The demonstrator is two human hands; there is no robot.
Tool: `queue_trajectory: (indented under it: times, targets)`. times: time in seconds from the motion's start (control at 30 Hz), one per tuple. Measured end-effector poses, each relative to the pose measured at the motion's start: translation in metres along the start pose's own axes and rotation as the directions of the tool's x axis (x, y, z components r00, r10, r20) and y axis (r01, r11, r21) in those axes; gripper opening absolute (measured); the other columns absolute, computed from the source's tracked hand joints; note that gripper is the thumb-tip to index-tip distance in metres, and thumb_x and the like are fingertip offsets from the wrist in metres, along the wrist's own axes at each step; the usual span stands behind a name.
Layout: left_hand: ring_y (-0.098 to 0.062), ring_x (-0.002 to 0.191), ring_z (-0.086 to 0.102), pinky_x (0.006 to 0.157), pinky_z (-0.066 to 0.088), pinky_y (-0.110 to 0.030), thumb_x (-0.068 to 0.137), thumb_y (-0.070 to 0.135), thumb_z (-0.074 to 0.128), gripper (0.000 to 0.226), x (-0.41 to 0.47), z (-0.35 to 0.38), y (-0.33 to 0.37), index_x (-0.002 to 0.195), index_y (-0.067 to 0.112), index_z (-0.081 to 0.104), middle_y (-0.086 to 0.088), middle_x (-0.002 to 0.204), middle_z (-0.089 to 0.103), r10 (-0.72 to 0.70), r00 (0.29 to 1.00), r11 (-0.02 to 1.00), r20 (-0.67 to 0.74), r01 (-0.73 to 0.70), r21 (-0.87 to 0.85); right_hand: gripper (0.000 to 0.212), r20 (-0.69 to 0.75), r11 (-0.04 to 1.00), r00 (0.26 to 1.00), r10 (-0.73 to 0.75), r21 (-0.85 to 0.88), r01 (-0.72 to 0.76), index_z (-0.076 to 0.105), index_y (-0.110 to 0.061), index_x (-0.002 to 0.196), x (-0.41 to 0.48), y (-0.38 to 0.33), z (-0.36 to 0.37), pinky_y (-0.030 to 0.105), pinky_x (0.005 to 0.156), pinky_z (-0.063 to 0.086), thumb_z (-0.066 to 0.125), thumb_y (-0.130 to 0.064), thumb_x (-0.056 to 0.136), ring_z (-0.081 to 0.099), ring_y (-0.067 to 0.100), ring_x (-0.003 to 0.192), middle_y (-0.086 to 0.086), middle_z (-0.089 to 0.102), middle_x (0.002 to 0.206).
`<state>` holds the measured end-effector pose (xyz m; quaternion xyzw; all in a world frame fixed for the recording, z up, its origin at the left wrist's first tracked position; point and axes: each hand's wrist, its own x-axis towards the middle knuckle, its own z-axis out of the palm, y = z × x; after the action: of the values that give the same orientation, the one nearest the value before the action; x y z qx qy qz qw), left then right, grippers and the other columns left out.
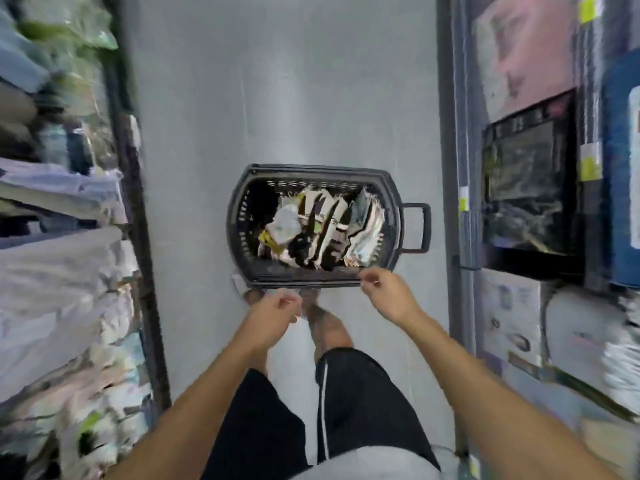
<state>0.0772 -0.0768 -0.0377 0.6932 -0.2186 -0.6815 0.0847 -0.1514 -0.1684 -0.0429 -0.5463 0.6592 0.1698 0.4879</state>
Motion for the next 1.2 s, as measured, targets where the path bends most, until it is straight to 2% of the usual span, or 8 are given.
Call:
queue_trajectory:
  times: [0.27,0.4,0.5,0.77,0.87,0.93,1.1,1.2]
  targets:
    - [-0.018,0.092,0.064,0.086,0.052,-0.037,0.093,0.030,0.051,0.011,0.198,0.020,0.032,0.090,0.031,0.062,0.005,0.095,0.069,0.076,0.997,0.945,-0.003,-0.071,0.319,0.058,-0.305,0.844,0.823,0.478,0.419,-0.335,0.049,-0.008,0.137,0.181,0.047,0.033,0.040,0.099,0.045,0.064,-0.040,0.091,0.056,0.030,0.121,0.011,0.058,0.134]
    - [-0.020,0.092,0.066,0.088,0.054,-0.041,0.096,0.031,0.047,0.022,0.282,0.047,0.044,0.108,0.022,0.063,0.002,0.095,0.070,0.130,0.988,0.931,0.083,-0.151,0.333,0.079,-0.313,0.795,0.789,0.529,0.509,-0.331,0.034,-0.004,0.145,0.262,0.059,0.051,0.046,0.104,0.046,0.069,-0.045,0.087,0.052,0.033,0.127,0.014,0.049,0.143]
    - [-0.023,0.096,0.067,0.096,0.051,-0.043,0.095,0.029,0.049,0.015,0.316,0.064,0.045,0.099,0.023,0.062,-0.002,0.101,0.070,0.150,0.982,0.934,0.117,-0.180,0.308,0.093,-0.372,0.805,0.761,0.531,0.503,-0.315,0.026,-0.005,0.148,0.305,0.054,0.060,0.048,0.101,0.046,0.073,-0.050,0.082,0.050,0.033,0.130,0.014,0.044,0.149]
    - [-0.016,0.095,0.066,0.088,0.052,-0.036,0.089,0.033,0.046,0.015,0.298,0.068,0.004,0.085,0.037,0.060,0.007,0.099,0.072,0.116,0.980,0.960,0.160,-0.152,0.237,0.055,-0.558,0.872,0.673,0.485,0.362,-0.329,0.043,-0.009,0.123,0.325,0.061,0.056,0.042,0.077,0.046,0.067,-0.044,0.086,0.064,0.038,0.104,0.013,0.065,0.117]
    - [-0.014,0.090,0.068,0.079,0.052,-0.033,0.096,0.028,0.051,0.018,0.271,0.053,-0.002,0.086,0.038,0.062,0.011,0.091,0.072,0.110,0.989,0.980,0.103,-0.126,0.156,0.055,-0.626,0.872,0.641,0.444,0.465,-0.150,0.049,-0.011,0.117,0.279,0.061,0.048,0.037,0.073,0.050,0.069,-0.047,0.081,0.067,0.029,0.091,0.004,0.066,0.097]
    - [-0.018,0.092,0.069,0.084,0.053,-0.040,0.097,0.024,0.053,0.018,0.247,0.039,0.008,0.087,0.036,0.063,0.007,0.092,0.073,0.119,0.991,0.988,0.060,-0.124,0.089,0.047,-0.612,0.813,0.690,0.387,0.580,0.059,0.053,-0.016,0.110,0.236,0.051,0.033,0.040,0.079,0.056,0.073,-0.044,0.076,0.067,0.018,0.088,-0.005,0.067,0.093]
    - [0.001,0.093,0.064,0.086,0.047,-0.026,0.094,0.028,0.062,0.009,0.165,-0.004,0.061,0.102,0.032,0.064,0.009,0.102,0.070,0.257,0.954,0.951,-0.152,-0.277,-0.134,0.033,-0.673,0.713,0.738,0.047,0.540,0.447,0.057,-0.026,0.104,0.108,-0.023,-0.006,0.004,0.069,0.047,0.078,-0.020,0.078,0.064,-0.011,0.081,-0.028,0.069,0.089]
    - [0.006,0.117,0.054,0.099,0.042,-0.019,0.087,0.032,0.064,0.042,0.085,-0.031,0.092,0.127,0.027,0.053,0.007,0.128,0.060,0.383,0.888,0.863,-0.255,-0.442,-0.244,0.036,-0.653,0.681,0.742,-0.151,0.475,0.557,0.059,-0.028,0.104,0.033,-0.082,-0.030,0.005,0.070,0.047,0.078,-0.028,0.073,0.065,-0.010,0.084,-0.026,0.070,0.091]
